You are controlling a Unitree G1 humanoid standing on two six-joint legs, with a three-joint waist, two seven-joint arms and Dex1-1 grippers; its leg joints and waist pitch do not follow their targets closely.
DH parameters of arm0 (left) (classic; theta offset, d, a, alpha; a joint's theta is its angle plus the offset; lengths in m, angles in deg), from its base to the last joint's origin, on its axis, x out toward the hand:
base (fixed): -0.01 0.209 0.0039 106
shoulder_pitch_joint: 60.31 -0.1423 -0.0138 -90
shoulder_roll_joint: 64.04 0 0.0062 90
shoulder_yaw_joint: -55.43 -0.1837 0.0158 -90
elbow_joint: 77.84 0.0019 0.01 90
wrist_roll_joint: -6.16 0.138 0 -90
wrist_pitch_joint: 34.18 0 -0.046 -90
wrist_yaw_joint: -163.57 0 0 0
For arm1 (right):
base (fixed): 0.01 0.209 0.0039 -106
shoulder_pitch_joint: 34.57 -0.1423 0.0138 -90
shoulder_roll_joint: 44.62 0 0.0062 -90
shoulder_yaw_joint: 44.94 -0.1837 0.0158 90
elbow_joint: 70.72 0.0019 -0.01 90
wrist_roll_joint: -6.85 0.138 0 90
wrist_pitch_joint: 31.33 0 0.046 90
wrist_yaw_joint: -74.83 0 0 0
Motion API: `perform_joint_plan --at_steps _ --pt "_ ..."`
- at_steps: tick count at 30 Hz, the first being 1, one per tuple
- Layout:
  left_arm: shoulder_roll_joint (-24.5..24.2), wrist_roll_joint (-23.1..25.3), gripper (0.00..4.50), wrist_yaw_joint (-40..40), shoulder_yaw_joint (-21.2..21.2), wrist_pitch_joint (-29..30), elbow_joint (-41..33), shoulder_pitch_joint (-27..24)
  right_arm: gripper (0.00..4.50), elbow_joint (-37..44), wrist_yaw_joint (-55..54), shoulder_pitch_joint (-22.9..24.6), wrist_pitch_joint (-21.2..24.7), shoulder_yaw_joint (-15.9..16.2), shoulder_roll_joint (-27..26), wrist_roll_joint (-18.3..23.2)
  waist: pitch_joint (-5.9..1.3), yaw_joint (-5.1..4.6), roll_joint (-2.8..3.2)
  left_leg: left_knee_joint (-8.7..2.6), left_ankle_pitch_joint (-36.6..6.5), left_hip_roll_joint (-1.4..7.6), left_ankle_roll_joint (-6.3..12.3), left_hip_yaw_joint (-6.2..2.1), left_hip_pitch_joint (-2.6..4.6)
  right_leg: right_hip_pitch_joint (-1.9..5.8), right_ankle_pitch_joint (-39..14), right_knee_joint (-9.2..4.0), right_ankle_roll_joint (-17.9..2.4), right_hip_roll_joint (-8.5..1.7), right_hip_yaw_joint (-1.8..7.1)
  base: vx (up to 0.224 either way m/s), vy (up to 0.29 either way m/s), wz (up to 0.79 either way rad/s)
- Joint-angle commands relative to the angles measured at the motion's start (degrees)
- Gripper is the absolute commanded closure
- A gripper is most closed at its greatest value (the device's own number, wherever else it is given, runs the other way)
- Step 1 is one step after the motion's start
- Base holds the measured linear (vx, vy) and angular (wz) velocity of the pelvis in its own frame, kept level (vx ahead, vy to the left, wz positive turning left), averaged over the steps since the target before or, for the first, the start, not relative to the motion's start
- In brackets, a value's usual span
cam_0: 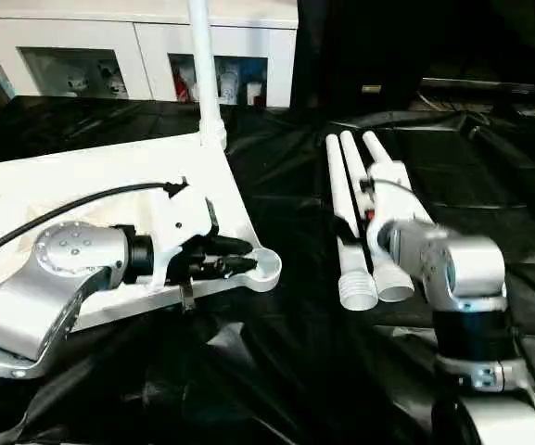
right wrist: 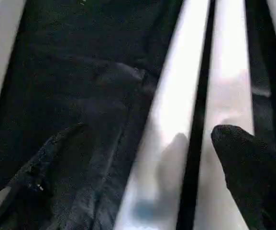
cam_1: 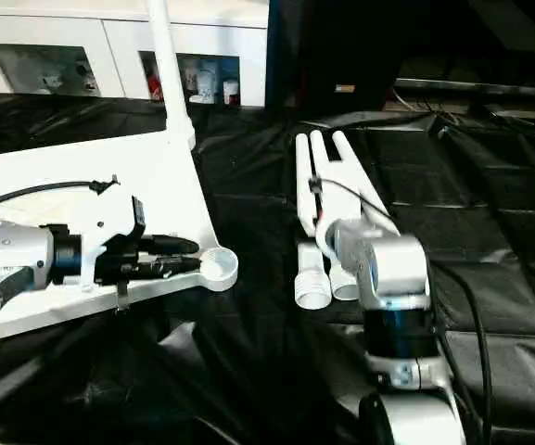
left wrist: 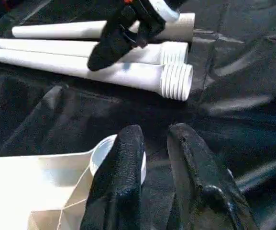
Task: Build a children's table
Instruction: Pick table leg
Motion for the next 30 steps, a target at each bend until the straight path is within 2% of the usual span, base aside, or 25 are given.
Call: perform_joint_plan --at_steps 1,8,14,15,21,22,25,27,28,30 --pt "-0.6 -0.5 3.39 0.4 -0.5 0.3 -1.0 0.0 0.11 -0.6 0.3 -0.6 0.5 0.4 0.3 0.8 -3.29 0.02 0.08 -4.45 -16.7 2.09 -5.23 -1.33 1.54 1.76 -17.2 -4.83 -6.3 -2.57 2.56 0.000 0.000 0.00" --pt "-1.1 -0.9 3.39 0.6 -0.8 1.0 -1.8 -0.3 0.11 -2.6 0.9 -0.6 2.9 1.1 1.1 0.7 -3.27 0.04 0.01 -4.45 -15.1 2.11 -5.41 -1.23 1.52 1.92 -13.7 -4.48 -7.4 -2.46 2.53 0.000 0.000 0.00" --pt "-1.7 -1.5 3.39 -0.1 -1.3 1.6 -2.6 -0.8 0.11 -3.9 0.4 -0.5 4.2 1.1 1.1 0.7 -3.10 0.10 -0.13 -4.48 -15.3 2.10 -5.70 -1.21 1.50 2.00 -13.3 -4.48 -7.7 -2.51 2.52 0.000 0.000 0.00" --pt "-1.9 -1.5 3.39 -0.4 -1.3 1.4 -2.4 -0.8 0.11 -4.2 0.5 -0.6 4.7 1.0 0.9 0.9 -3.16 0.17 0.13 -4.46 -15.4 2.09 -5.80 -1.25 1.53 2.00 -13.3 -4.44 -7.7 -2.55 2.54 0.000 0.000 0.00" --pt "-4.0 -0.5 3.39 -2.0 -2.8 0.4 -2.0 -0.8 0.11 -6.2 1.5 -0.5 7.2 1.9 0.9 1.6 -3.19 0.19 -0.15 -4.50 -15.3 2.11 -5.94 -1.24 1.54 2.05 -13.6 -4.47 -7.6 -2.58 2.53 0.000 0.000 0.00" --pt "-4.6 -0.4 3.13 -2.4 -3.2 0.9 -2.2 -1.0 0.24 -6.5 1.7 -0.4 7.3 2.2 1.1 1.6 -3.24 0.23 -0.05 -4.52 -15.7 2.14 -6.14 -1.27 1.64 1.99 -14.2 -4.47 -7.6 -2.58 2.50 0.000 0.000 0.00" --pt "-5.8 -0.4 3.03 -2.7 -4.1 2.6 -2.5 -1.6 0.47 -7.3 1.0 -0.3 7.6 2.2 0.9 1.2 -3.29 0.24 0.04 -4.55 -16.0 2.19 -6.48 -1.28 1.70 1.95 -14.7 -4.46 -7.4 -2.66 2.55 0.000 0.000 0.00" --pt "-6.1 -0.7 2.79 -2.9 -4.2 2.7 -2.8 -1.7 0.69 -7.5 1.0 -0.3 7.6 2.3 1.1 1.1 -3.33 0.23 0.06 -4.54 -15.6 2.20 -6.64 -1.28 1.65 2.00 -13.8 -4.38 -7.7 -2.63 2.53 0.000 0.000 0.00" --pt "-6.3 -0.4 2.68 -2.7 -4.4 1.9 -2.5 -1.7 0.83 -7.5 1.2 0.0 7.9 2.6 1.4 1.2 -3.45 0.23 -0.18 -4.50 -15.3 2.17 -6.53 -1.24 1.64 2.11 -13.3 -4.32 -7.8 -2.58 2.49 0.000 0.000 0.00" --pt "-6.5 0.0 2.65 -2.7 -4.6 1.4 -2.3 -1.6 0.91 -7.5 1.2 0.3 8.0 2.8 1.5 1.1 -3.51 0.29 -0.20 -4.46 -14.7 2.13 -6.32 -1.22 1.55 2.22 -12.7 -4.26 -7.9 -2.61 2.49 0.000 0.000 0.00"
